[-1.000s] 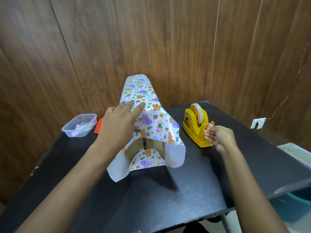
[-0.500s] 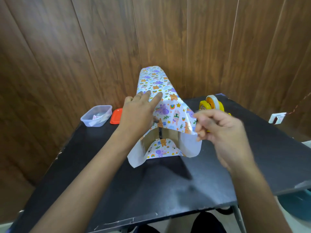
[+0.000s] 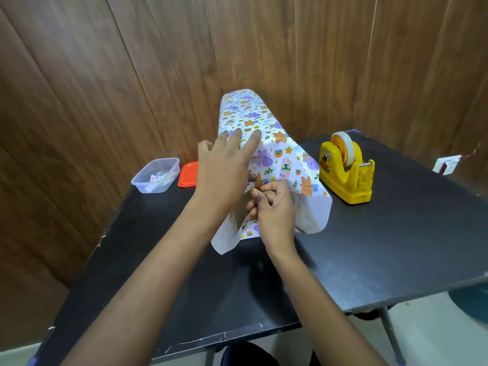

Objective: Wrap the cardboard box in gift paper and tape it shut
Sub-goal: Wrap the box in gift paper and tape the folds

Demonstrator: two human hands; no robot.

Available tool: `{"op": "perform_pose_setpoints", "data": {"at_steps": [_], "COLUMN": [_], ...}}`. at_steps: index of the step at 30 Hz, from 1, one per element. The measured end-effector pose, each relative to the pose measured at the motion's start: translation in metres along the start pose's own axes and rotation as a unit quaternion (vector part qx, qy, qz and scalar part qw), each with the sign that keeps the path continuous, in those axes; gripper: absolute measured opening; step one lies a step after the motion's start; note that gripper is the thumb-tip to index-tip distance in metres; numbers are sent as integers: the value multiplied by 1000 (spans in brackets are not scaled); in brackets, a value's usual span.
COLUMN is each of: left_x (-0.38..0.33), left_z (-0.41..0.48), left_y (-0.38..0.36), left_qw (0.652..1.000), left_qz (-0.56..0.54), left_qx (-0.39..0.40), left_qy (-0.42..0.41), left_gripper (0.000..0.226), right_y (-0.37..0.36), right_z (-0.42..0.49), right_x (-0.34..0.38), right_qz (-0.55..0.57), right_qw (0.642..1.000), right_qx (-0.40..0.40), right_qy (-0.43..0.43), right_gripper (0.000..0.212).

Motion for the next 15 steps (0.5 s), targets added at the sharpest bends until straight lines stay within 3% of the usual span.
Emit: {"op": "perform_pose_setpoints", "data": {"at_steps": [8,15], "left_x": [-1,3], "left_z": [0,-1], "left_y": [2,-1], "left_qw": [1000,1000], "left_qz": [-15,-10], "left_qx": [6,-20], "left_qy": [0,-20], "left_gripper": [78,87], "right_y": [-17,-8], "right_z": [11,9], "right_x": [-10,-8], "right_qz": [4,52], "right_qw": [995,990], "right_qx": [-93,-59], "right_qy": [-25,-120], "right_gripper": [26,32]}}
Point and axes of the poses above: each hand's wrist, its own z-axis towards the middle knuckle, its own y-axis out of the back of the hand, x = y × z, the point moved 1 cm from there along z, towards the middle knuckle, and after that the axes turned 7 degrees about -y, right-handed, at the moved point
